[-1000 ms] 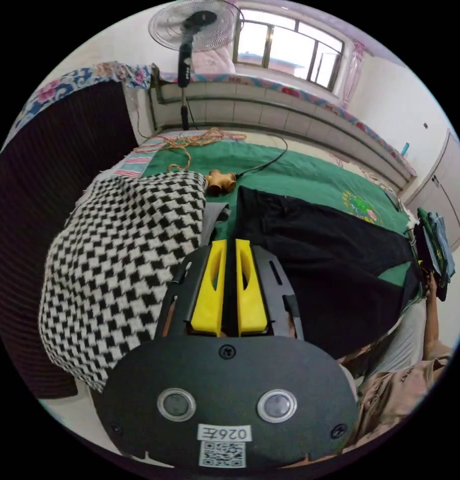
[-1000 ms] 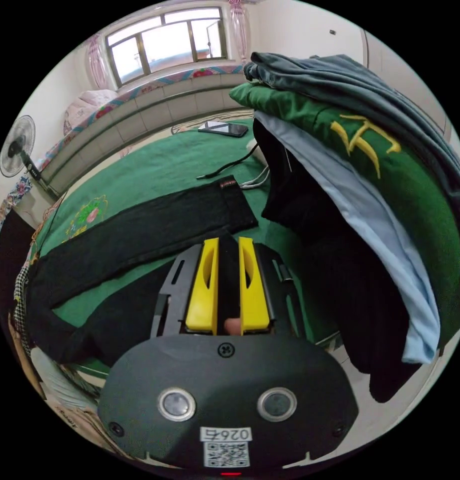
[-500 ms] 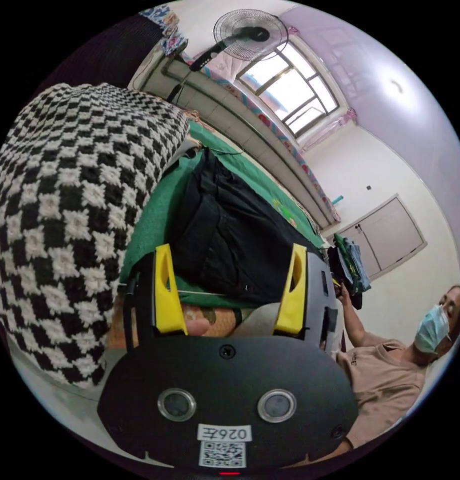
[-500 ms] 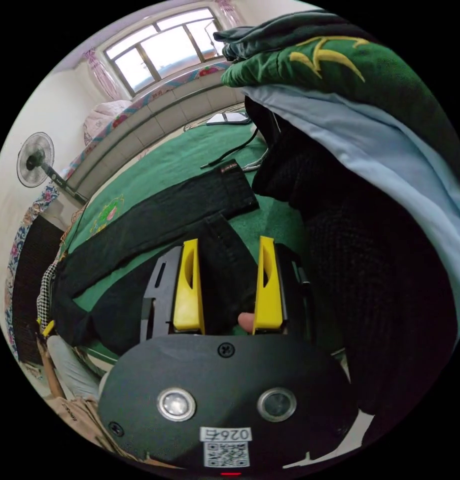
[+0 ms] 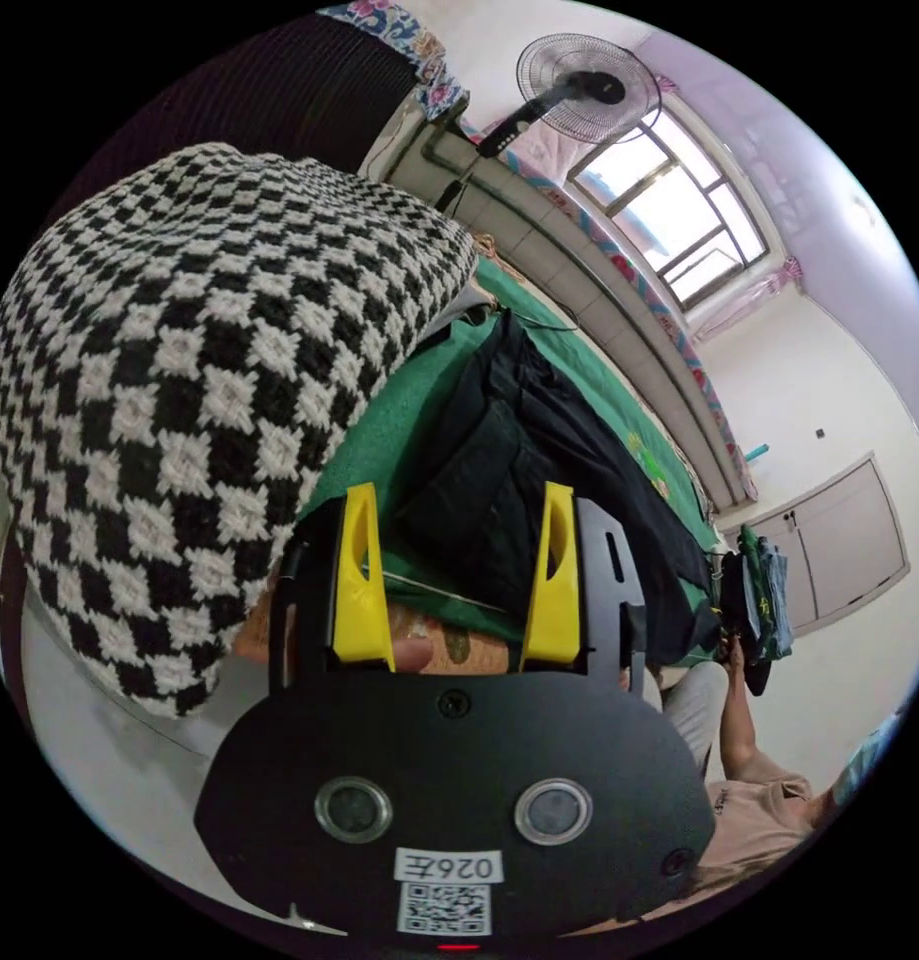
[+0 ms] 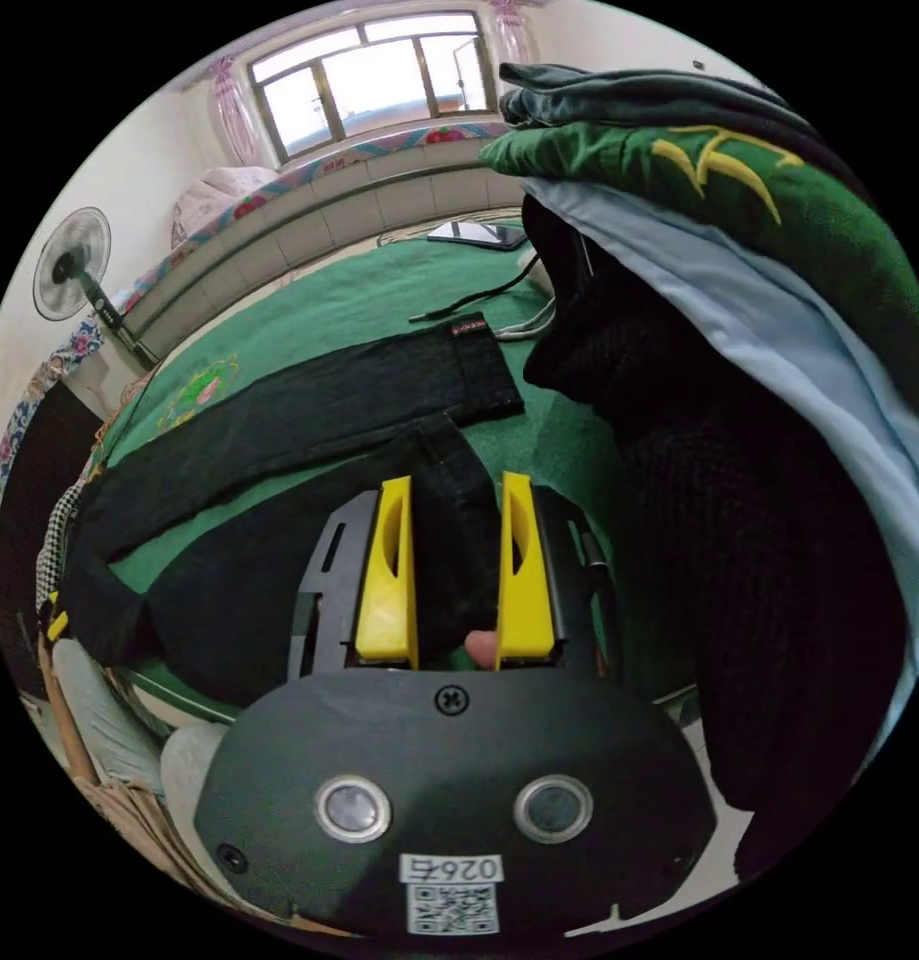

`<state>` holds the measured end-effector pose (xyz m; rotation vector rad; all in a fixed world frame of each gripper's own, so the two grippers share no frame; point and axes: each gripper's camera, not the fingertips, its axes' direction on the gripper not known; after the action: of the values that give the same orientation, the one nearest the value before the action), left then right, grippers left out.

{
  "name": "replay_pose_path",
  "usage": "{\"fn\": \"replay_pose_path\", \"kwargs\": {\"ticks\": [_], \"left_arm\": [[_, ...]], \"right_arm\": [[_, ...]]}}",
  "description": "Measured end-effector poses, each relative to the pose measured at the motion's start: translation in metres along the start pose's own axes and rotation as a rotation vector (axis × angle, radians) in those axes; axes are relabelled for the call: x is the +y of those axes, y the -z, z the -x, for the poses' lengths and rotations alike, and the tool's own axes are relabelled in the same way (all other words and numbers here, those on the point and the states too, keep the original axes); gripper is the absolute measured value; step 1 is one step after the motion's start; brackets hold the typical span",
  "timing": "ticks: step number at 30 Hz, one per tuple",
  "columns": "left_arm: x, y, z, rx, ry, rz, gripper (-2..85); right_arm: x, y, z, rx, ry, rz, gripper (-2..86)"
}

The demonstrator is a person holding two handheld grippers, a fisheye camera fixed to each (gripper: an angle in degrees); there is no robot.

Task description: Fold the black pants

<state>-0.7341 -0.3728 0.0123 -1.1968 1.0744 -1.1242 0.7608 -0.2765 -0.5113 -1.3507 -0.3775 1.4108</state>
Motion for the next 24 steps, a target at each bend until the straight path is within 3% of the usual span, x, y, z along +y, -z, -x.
{"fn": "replay_pose_path", "kwargs": {"ticks": [5,8,12,19,24], "left_arm": [[-0.008,-0.007,0.000,-0.114,-0.048,0.040,17.6],[-0.019,-0.016,-0.006,-0.277,-0.181,0.145,9.2],[-0.041,-0.004,0.015,-0.062,-0.175,0.198,3.6],[-0.059,0.033,0.071,0.478,0.058,-0.081,1.8],[-0.096,0.020,0.062,0.469,0.097,-0.152,1.8]], "right_arm": [[0.002,0.006,-0.007,-0.039,-0.024,-0.017,7.7],[0.000,0.012,0.002,-0.001,0.057,0.011,3.3],[0.003,0.030,0.000,-0.053,0.013,-0.018,0.3],[0.012,0.098,-0.003,-0.163,-0.090,-0.298,0.0],[-0.022,0.117,0.012,-0.113,-0.108,-0.392,0.1]]}}
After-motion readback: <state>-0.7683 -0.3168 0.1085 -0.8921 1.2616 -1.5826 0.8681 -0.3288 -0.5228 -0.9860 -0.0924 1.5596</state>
